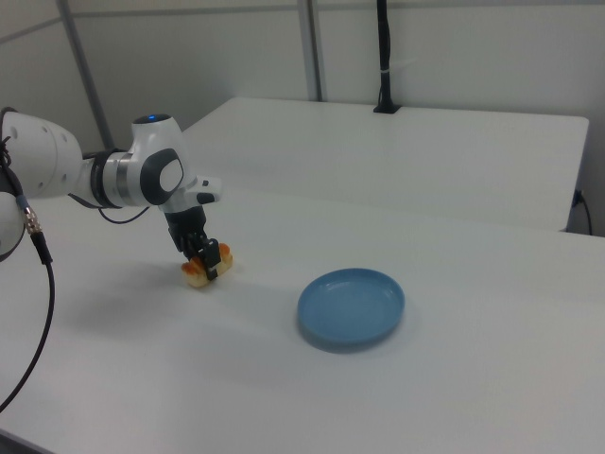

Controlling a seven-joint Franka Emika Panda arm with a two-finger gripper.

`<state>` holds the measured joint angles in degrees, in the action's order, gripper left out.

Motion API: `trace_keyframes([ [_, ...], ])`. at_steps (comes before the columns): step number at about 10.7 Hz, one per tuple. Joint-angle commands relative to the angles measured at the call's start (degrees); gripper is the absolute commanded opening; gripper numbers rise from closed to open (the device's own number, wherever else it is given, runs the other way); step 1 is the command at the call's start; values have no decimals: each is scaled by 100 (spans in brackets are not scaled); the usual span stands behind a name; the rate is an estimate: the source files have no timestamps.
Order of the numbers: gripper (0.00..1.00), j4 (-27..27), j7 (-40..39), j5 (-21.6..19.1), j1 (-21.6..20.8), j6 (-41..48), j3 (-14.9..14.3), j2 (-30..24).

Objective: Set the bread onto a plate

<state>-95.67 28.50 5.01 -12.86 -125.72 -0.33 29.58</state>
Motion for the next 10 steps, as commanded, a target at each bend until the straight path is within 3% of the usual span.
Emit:
trace_keyframes([
  [1, 38, 22, 120, 132, -59, -111, -46, -31],
  [4, 38, 22, -359, 141, 29, 72, -186, -381],
  [7, 38, 66, -1248, 123, 187, 91, -957, -488],
  [10, 38, 101, -1935, 53, 450, 21, -1477, -453],
])
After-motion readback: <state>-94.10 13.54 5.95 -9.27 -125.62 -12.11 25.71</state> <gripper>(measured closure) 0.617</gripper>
